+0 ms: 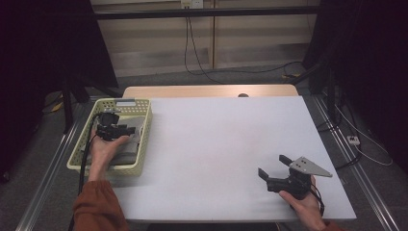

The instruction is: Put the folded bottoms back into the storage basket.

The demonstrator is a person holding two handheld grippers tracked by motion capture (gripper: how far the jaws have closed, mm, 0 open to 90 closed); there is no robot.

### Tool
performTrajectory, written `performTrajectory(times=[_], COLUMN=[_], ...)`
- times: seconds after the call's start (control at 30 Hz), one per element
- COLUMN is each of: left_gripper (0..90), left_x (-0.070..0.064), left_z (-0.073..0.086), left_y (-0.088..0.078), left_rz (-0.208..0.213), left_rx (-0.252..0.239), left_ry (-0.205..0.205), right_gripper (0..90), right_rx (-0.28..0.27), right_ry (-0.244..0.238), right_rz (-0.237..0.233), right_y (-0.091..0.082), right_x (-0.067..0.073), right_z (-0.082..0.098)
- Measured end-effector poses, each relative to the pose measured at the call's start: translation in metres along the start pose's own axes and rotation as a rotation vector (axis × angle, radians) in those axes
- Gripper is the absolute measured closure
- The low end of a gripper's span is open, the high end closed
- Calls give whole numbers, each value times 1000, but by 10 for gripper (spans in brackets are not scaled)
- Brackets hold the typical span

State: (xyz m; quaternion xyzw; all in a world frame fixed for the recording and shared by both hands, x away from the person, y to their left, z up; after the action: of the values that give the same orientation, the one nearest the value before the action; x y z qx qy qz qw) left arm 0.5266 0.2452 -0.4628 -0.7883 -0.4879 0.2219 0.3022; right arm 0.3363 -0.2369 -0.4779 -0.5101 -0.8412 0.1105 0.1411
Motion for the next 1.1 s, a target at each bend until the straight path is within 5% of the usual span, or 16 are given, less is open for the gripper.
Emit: performTrajectory(times=[0.23, 0.5, 0.63, 0.73, 0.8, 1.0, 1.1], left_gripper=[313, 56, 58, 52, 53, 51, 51], left_x=[1, -9, -20, -25, -32, -43, -46], left_z=[-11, -25, -27, -29, -29, -24, -20], left_y=[-12, -35, -48, -52, -55, -64, -68], left_rz=[-20, 33, 85, 62, 105, 82, 91], left_rx=[-89, -215, -283, -310, -311, -314, -315], left_ry=[-22, -11, -19, -5, -3, 126, 128], right_gripper=[44, 44, 44, 44, 44, 44, 44], right_rx=[-1, -3, -6, -6, -8, -9, -8], right_ry=[1, -1, -2, 2, 1, -3, -4], right_rz=[5, 8, 9, 11, 10, 10, 10], right_y=[0, -1, -1, -1, -2, -2, -1], right_x=[1, 0, 1, 0, 1, 0, 1], right_z=[0, -1, -1, -1, -2, -2, -1])
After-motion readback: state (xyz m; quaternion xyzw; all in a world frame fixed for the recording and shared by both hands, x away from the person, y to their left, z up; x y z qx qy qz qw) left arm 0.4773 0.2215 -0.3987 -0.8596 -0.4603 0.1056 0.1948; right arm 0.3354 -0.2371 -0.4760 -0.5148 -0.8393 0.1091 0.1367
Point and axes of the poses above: each handheld gripper's, and its own axes: y roughly forward along the jaws, z roughly out of its underside, x roughly to its left, the point moved 8 cm from there along y, roughly forward along the jaws, and after that the axes turned 2 degrees about -x, right-handed, at the moved point
